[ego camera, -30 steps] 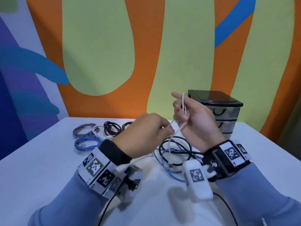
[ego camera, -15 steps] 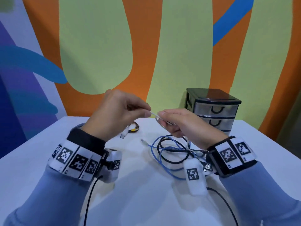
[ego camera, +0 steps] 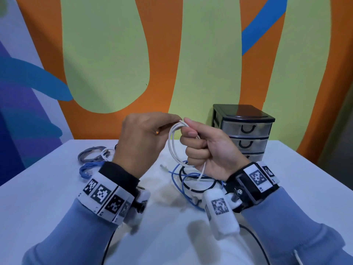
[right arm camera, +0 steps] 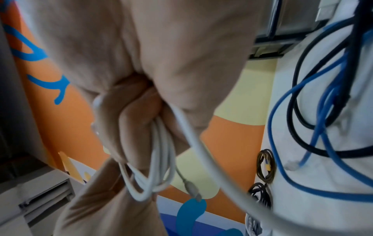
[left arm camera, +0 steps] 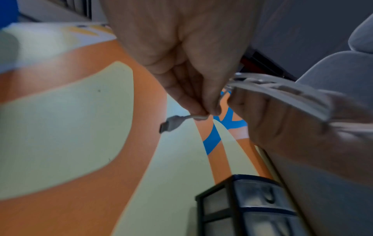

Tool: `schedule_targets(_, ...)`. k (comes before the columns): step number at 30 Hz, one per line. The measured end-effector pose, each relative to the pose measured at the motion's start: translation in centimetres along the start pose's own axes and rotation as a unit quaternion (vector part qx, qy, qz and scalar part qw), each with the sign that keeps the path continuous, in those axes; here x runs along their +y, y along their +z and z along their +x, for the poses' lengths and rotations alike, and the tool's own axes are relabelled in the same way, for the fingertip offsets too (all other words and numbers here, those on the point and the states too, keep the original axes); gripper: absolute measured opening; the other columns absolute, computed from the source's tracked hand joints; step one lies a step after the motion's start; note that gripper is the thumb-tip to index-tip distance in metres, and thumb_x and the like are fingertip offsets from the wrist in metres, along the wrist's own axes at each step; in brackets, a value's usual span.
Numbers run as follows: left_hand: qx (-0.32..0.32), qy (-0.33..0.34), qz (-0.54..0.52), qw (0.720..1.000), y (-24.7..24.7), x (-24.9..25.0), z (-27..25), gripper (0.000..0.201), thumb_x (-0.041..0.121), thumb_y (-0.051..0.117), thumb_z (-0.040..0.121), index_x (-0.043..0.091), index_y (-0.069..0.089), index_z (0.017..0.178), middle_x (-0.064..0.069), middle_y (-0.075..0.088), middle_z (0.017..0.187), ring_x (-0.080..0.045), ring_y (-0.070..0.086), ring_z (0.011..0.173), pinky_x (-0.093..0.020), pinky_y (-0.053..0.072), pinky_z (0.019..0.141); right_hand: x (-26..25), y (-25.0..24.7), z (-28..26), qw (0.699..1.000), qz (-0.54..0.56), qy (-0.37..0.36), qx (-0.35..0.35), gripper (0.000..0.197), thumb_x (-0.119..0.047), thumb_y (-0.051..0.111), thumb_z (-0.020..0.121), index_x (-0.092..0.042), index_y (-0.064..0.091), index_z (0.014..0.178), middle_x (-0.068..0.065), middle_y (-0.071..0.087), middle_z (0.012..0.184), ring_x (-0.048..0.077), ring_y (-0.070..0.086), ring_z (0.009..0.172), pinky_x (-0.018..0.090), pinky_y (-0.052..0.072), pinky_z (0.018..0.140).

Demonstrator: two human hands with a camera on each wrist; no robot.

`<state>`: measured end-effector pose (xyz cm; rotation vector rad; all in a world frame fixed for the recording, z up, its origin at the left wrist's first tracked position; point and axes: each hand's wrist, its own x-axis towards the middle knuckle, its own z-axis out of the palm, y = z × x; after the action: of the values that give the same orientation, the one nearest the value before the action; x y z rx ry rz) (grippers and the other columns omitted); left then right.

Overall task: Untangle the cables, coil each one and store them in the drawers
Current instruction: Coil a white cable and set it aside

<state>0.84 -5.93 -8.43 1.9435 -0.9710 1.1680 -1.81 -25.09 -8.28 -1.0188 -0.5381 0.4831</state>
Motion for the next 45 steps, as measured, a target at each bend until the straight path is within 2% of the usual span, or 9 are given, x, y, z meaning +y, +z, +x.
schedule_targets(6, -0.069, -0.312, -0.359, 0.877, 0.7, 2.0, 0.4, 0.022, -0.004, 0.064, 0.099, 0.005, 0.081, 0.111, -0.010, 0.082, 0.105, -0.022, 0.078, 0.102, -0.030, 0.062, 0.090, 0.5, -0.6, 0.9, 0.994, 0.018, -0.087, 0.062, 0.038, -0.035, 0.038, 0.112, -0.018, 0.043, 0.078, -0.009, 0.019, 0.056, 0.006, 0.012, 0.040, 0.020, 0.014, 0.042)
schedule_targets(10, -0.056, -0.397, -0.464, 0.790, 0.5, 2.3, 0.7, 0.027, 0.005, 0.055, 0.103, -0.006, 0.076, 0.115, -0.028, 0.076, 0.113, -0.033, 0.072, 0.105, -0.040, 0.059, 0.103, 0.3, -1.0, 1.3, 0.975, -0.041, -0.155, 0.155, 0.036, -0.030, 0.041, 0.112, -0.014, 0.047, 0.080, -0.008, 0.024, 0.054, 0.004, 0.019, 0.038, 0.019, 0.014, 0.042)
schedule_targets(15, -0.076, -0.383, -0.395, 0.832, 1.3, 2.3, 0.0, 0.038, 0.004, 0.085, 0.085, 0.014, 0.076, 0.121, -0.018, 0.077, 0.093, -0.024, 0.073, 0.085, -0.039, 0.058, 0.096, 0.6, -1.9, 1.4, 0.944, -0.132, -0.181, 0.242, 0.034, -0.028, 0.052, 0.110, -0.010, 0.055, 0.081, -0.006, 0.024, 0.053, 0.008, 0.016, 0.043, 0.022, 0.015, 0.045)
schedule_targets(22, -0.097, -0.396, -0.490, 0.771, 0.8, 2.3, 0.4, 0.055, -0.010, 0.072, 0.079, 0.016, 0.074, 0.128, -0.023, 0.072, 0.102, -0.030, 0.052, 0.090, -0.035, 0.041, 0.086, 0.9, -2.5, 1.7, 0.928, -0.201, -0.179, 0.257, 0.036, -0.031, 0.052, 0.110, -0.013, 0.058, 0.079, 0.009, 0.026, 0.069, 0.011, 0.019, 0.046, 0.022, 0.016, 0.044)
schedule_targets(27, -0.075, -0.347, -0.404, 0.843, 1.6, 3.5, 0.0, 0.037, -0.023, 0.062, 0.086, 0.002, 0.079, 0.107, -0.005, 0.072, 0.079, -0.011, 0.061, 0.068, -0.010, 0.045, 0.064, 0.9, -2.4, 1.6, 0.916, -0.239, -0.181, 0.266, 0.038, -0.029, 0.052, 0.110, 0.002, 0.065, 0.092, 0.001, 0.028, 0.062, 0.012, 0.021, 0.049, 0.020, 0.019, 0.045)
schedule_targets(29, -0.082, -0.304, -0.337, 0.887, 1.5, 3.7, -0.1, 0.030, -0.019, 0.066, 0.087, 0.005, 0.082, 0.099, 0.005, 0.073, 0.073, -0.003, 0.060, 0.067, -0.007, 0.043, 0.059, 1.0, -2.5, 1.6, 0.914, -0.247, -0.185, 0.265, 0.041, -0.030, 0.051, 0.110, -0.008, 0.062, 0.078, 0.002, 0.028, 0.062, 0.012, 0.021, 0.049, 0.025, 0.016, 0.049)
schedule_targets(37, -0.105, -0.133, -0.080, 0.982, 1.3, 2.3, -0.6, 0.017, 0.016, 0.082, 0.092, 0.033, 0.081, 0.091, 0.012, 0.076, 0.090, -0.018, 0.069, 0.088, -0.038, 0.055, 0.084, 1.0, -3.2, 1.4, 0.867, -0.347, -0.204, 0.293, 0.043, -0.033, 0.050, 0.111, -0.006, 0.061, 0.079, 0.005, 0.034, 0.057, 0.013, 0.030, 0.046, 0.024, 0.028, 0.048)
schedule_targets(40, -0.073, -0.176, -0.154, 0.970, 1.4, 2.0, -0.3, 0.015, 0.018, 0.084, 0.091, 0.033, 0.082, 0.094, 0.005, 0.070, 0.093, -0.019, 0.063, 0.083, -0.028, 0.050, 0.074, 0.9, -3.2, 1.4, 0.871, -0.326, -0.210, 0.302, 0.040, -0.030, 0.049, 0.111, -0.006, 0.060, 0.082, 0.000, 0.032, 0.056, 0.013, 0.027, 0.045, 0.021, 0.026, 0.047)
schedule_targets(45, -0.031, -0.323, -0.372, 0.870, -0.1, 1.7, 0.6, 0.009, 0.001, 0.074, 0.094, 0.008, 0.074, 0.099, -0.017, 0.080, 0.094, -0.022, 0.072, 0.079, -0.028, 0.057, 0.080, 0.3, -3.6, 0.8, 0.837, -0.325, -0.249, 0.364, 0.041, -0.034, 0.048, 0.111, -0.015, 0.054, 0.076, -0.005, 0.028, 0.054, 0.014, 0.022, 0.050, 0.031, 0.020, 0.051)
